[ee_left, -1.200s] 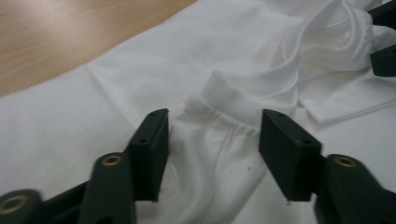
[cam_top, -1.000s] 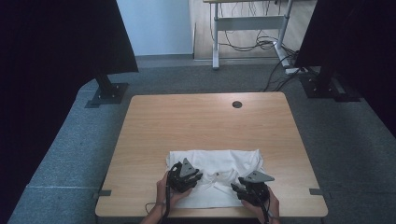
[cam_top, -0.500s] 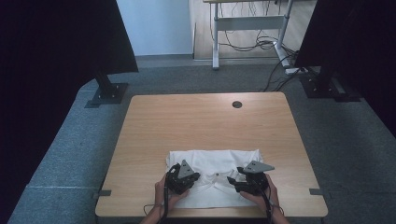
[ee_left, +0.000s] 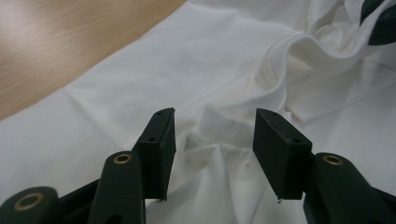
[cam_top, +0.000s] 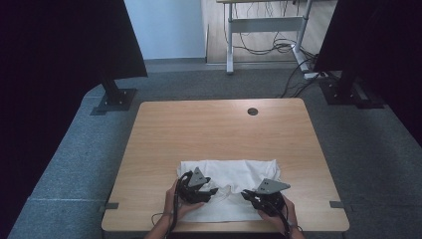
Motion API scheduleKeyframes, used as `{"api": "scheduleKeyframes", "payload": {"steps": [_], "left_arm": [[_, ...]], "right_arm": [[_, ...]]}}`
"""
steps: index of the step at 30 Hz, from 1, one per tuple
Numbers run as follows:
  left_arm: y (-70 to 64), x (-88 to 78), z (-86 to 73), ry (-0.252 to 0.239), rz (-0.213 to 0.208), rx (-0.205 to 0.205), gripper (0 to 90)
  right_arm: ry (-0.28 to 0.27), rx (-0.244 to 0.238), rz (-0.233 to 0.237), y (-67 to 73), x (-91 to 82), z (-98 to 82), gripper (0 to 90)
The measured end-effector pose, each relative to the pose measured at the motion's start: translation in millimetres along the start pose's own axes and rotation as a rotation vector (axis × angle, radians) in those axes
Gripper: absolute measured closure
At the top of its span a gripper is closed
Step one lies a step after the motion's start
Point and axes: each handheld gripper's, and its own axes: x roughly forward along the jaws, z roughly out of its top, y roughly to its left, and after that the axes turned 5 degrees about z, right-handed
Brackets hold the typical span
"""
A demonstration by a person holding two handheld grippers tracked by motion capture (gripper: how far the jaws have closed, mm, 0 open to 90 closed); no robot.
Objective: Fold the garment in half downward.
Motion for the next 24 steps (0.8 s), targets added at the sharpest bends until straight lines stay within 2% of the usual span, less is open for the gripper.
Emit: {"api": "scheduleKeyframes", "payload": {"steps": [2,4,7,11,19,24], "left_arm": [[-0.8,3.2,1.4,0.005,-0.003,0.019,51.7],[-2.3,2.9,2.3,0.008,0.005,0.032,59.4],[-3.8,-2.0,2.8,0.008,-0.017,0.036,73.6],[-5.0,-3.2,2.1,0.024,-0.016,0.042,82.6],[-14.8,-20.6,-4.5,-0.010,-0.002,0.060,83.7],[-20.0,-30.3,-11.4,-0.018,-0.010,0.052,83.6]], "right_arm": [[-0.007,0.001,0.000,0.1,-1.8,-0.5,84.3],[-0.008,0.007,-0.004,-0.3,-3.1,-1.4,84.3],[-0.016,0.029,-0.001,-2.1,-4.9,-3.8,84.2],[-0.029,0.049,-0.002,-4.1,-8.3,-5.6,84.0],[-0.038,0.062,0.001,-3.3,-15.2,-9.9,83.3],[-0.042,0.056,0.007,0.9,-18.2,-11.8,83.2]]}}
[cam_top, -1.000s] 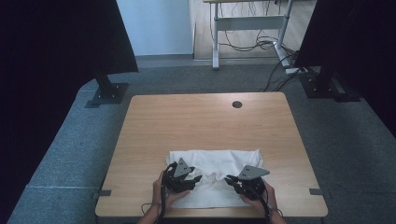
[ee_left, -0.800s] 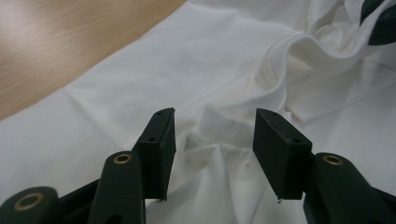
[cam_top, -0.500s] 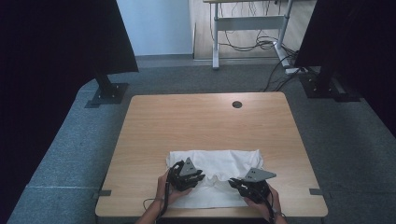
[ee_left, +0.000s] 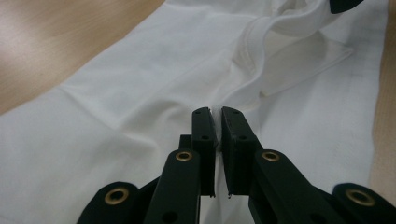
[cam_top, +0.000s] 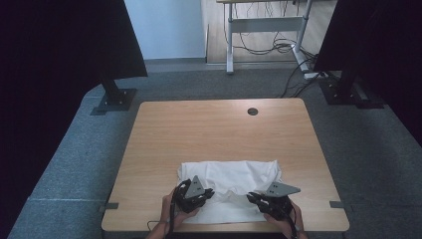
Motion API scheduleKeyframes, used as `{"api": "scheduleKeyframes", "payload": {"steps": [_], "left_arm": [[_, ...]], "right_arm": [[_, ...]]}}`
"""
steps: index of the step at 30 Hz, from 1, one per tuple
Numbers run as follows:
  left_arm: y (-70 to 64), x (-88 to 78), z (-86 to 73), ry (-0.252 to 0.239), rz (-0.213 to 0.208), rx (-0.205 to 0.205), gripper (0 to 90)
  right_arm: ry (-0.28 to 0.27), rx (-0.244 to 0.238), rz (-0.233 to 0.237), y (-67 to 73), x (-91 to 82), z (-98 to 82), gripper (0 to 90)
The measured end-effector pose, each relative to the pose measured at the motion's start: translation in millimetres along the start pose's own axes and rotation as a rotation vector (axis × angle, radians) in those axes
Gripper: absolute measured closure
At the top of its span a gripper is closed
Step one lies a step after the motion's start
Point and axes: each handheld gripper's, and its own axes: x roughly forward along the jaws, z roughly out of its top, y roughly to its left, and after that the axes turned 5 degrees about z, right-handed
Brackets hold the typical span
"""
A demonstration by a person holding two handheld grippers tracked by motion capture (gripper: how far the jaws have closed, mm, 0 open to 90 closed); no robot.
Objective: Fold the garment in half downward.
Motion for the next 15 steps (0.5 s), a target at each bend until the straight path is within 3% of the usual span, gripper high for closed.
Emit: {"api": "scheduleKeyframes", "payload": {"steps": [6,15], "left_arm": [[-6.0,-6.3,-3.7,-0.011,0.026,-0.001,84.7],[-14.1,-24.6,-18.0,-0.041,0.061,0.015,85.1]], "right_arm": [[0.004,-0.008,0.005,4.9,-3.2,-2.6,81.9],[0.064,0.006,0.032,6.5,-6.2,-18.9,82.5]]}}
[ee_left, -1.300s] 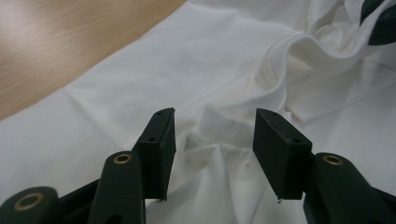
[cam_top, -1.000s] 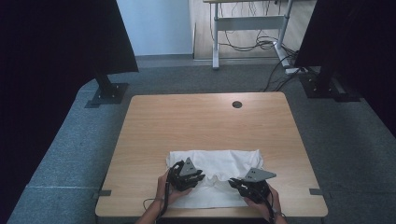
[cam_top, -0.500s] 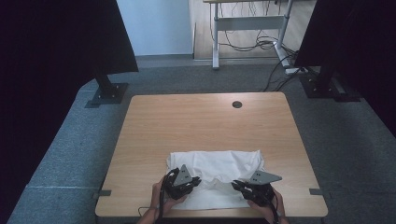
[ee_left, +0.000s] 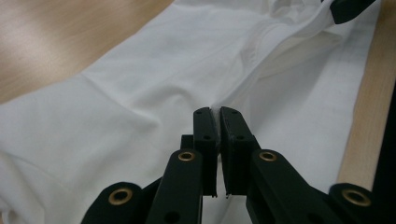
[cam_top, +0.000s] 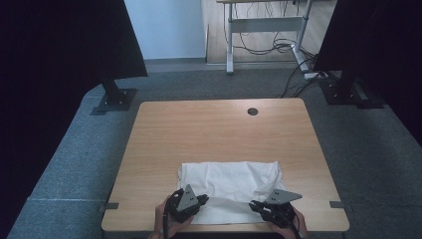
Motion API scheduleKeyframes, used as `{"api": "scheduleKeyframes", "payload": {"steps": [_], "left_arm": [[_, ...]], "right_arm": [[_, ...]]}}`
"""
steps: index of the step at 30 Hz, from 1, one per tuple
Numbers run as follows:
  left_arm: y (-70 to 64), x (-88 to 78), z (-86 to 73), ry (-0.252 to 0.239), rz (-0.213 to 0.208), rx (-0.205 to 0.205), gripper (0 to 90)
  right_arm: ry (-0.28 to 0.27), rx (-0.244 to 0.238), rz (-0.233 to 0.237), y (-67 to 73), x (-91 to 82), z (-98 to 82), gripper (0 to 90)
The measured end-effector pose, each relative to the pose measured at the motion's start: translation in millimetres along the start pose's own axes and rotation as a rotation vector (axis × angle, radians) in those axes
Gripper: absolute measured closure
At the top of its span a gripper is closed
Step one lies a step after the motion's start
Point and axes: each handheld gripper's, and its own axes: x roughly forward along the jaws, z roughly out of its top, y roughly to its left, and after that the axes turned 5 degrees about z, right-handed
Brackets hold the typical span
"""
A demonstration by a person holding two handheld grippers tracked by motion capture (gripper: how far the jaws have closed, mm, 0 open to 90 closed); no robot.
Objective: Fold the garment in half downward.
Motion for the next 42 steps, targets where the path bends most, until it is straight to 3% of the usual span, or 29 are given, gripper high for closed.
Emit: {"api": "scheduleKeyframes", "payload": {"steps": [7,15,17,18,19,20,24,32,35,39,42], "left_arm": [[-11.2,-7.9,-13.0,0.031,-0.005,0.010,85.3],[-13.4,-7.0,-18.8,0.059,-0.018,-0.002,84.2],[-12.5,-6.9,-18.7,0.058,-0.033,-0.012,77.9],[-11.4,-6.5,-18.4,0.060,-0.058,-0.027,77.9],[-10.5,-7.0,-17.9,0.055,-0.064,-0.040,65.9],[-9.7,-7.7,-17.2,0.039,-0.060,-0.057,65.9],[1.1,-10.8,-7.9,-0.017,-0.042,-0.137,48.3],[31.3,5.2,16.7,-0.062,0.046,-0.280,42.1],[36.4,15.6,18.4,-0.036,0.050,-0.307,41.1],[30.2,35.0,10.2,0.065,0.033,-0.288,41.3],[28.6,40.5,5.2,0.103,0.035,-0.277,41.4]], "right_arm": [[0.050,0.016,0.015,1.1,2.2,-11.7,82.9],[0.075,0.026,0.037,4.1,1.8,-17.7,80.0],[0.077,0.026,0.038,5.5,1.1,-17.8,76.2],[0.079,0.032,0.047,5.5,0.6,-17.9,71.7],[0.075,0.051,0.059,5.5,-0.1,-18.4,67.2],[0.075,0.051,0.059,5.5,-0.1,-18.4,67.2],[0.080,0.044,0.061,5.8,0.5,-17.6,65.8],[0.093,0.034,0.063,5.4,2.7,-16.0,64.7],[0.088,0.041,0.054,6.5,1.1,-17.0,58.1],[0.084,0.046,0.036,8.9,-2.0,-18.2,54.3],[0.067,0.064,0.027,10.4,-4.4,-20.2,49.5]]}}
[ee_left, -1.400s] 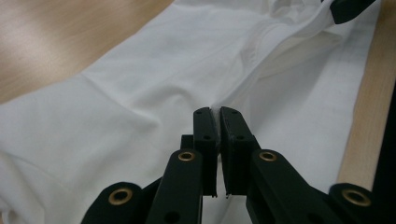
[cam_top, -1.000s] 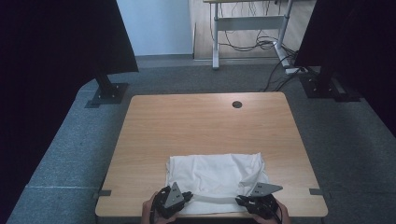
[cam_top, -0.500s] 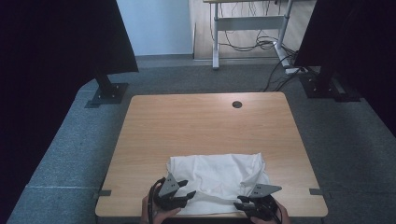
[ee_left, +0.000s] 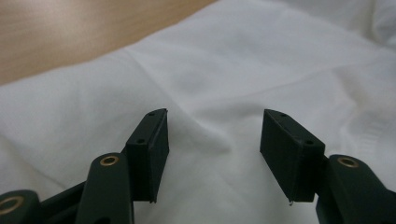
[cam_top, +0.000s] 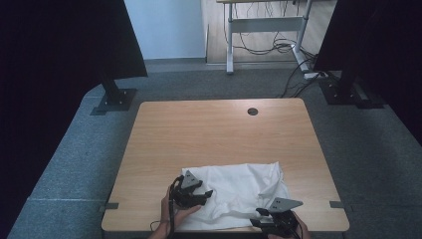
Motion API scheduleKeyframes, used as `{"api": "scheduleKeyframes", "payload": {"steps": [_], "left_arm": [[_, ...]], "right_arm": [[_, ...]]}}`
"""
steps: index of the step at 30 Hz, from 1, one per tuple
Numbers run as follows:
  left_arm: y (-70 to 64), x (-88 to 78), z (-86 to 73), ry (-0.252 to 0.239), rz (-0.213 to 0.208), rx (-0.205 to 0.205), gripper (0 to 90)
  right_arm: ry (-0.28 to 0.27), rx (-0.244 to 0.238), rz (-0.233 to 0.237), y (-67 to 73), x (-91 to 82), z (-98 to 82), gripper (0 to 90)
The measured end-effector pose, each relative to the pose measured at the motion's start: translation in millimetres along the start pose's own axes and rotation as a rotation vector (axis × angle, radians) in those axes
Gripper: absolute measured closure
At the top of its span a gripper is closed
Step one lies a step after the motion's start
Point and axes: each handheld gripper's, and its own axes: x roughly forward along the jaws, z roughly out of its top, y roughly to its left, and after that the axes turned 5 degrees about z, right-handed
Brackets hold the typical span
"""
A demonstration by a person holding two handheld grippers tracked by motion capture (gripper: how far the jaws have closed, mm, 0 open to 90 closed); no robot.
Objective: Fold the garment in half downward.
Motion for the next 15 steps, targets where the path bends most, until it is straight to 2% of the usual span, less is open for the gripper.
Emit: {"api": "scheduleKeyframes", "payload": {"steps": [6,8,10,13,14,15], "left_arm": [[2.9,2.7,-4.1,0.012,0.010,-0.006,42.4],[3.1,2.8,-4.2,0.010,0.013,-0.007,42.8],[1.3,3.2,-4.4,0.009,0.021,0.002,42.3],[-1.0,3.7,-4.4,0.010,0.034,0.020,41.7],[-1.3,3.9,-4.5,0.010,0.035,0.023,41.7],[-1.4,4.1,-4.5,0.009,0.036,0.025,41.7]], "right_arm": [[-0.012,0.025,-0.018,2.3,-3.7,-3.8,45.7],[-0.027,0.049,-0.063,4.8,-10.7,-6.8,39.9],[-0.042,0.048,-0.078,6.1,-15.1,-3.5,39.6],[-0.076,0.021,-0.092,8.0,-21.6,13.7,39.7],[-0.078,-0.017,-0.105,8.5,-19.8,29.8,40.0],[-0.069,-0.036,-0.115,7.4,-16.3,37.8,40.0]]}}
